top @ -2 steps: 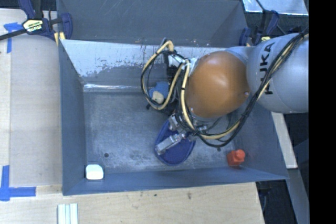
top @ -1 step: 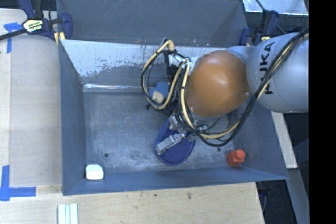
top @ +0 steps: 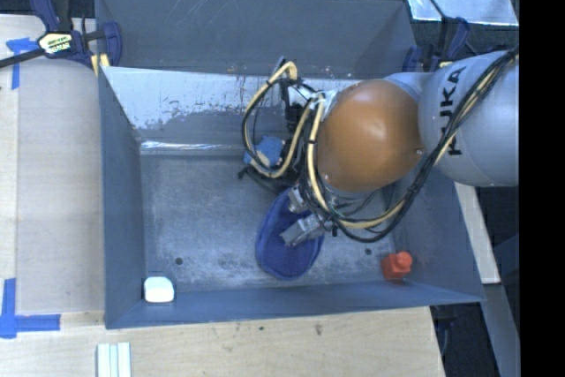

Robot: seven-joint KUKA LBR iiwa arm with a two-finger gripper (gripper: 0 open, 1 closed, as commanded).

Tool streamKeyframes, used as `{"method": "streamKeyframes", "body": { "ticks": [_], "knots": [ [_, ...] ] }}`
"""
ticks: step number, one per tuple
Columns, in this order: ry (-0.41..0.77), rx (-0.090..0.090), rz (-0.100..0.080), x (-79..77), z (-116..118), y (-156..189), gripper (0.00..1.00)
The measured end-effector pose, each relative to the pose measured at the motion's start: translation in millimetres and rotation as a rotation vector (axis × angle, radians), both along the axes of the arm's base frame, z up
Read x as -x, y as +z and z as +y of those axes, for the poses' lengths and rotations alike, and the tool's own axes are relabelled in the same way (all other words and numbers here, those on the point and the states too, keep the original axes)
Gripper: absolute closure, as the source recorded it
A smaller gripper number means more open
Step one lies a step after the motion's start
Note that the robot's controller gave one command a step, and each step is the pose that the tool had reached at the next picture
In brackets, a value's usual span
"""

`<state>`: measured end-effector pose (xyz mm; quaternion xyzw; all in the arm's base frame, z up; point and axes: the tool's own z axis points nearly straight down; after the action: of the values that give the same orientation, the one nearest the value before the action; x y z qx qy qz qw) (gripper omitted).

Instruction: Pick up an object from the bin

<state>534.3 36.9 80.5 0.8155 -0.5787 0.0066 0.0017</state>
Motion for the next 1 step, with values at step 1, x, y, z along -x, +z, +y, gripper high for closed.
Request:
{"method": "streamKeyframes", "body": {
  "ticks": [1],
  "knots": [
    [-0.003,-0.012,0.004,-1.2,-0.3,40.5,1.0]
  ]
}}
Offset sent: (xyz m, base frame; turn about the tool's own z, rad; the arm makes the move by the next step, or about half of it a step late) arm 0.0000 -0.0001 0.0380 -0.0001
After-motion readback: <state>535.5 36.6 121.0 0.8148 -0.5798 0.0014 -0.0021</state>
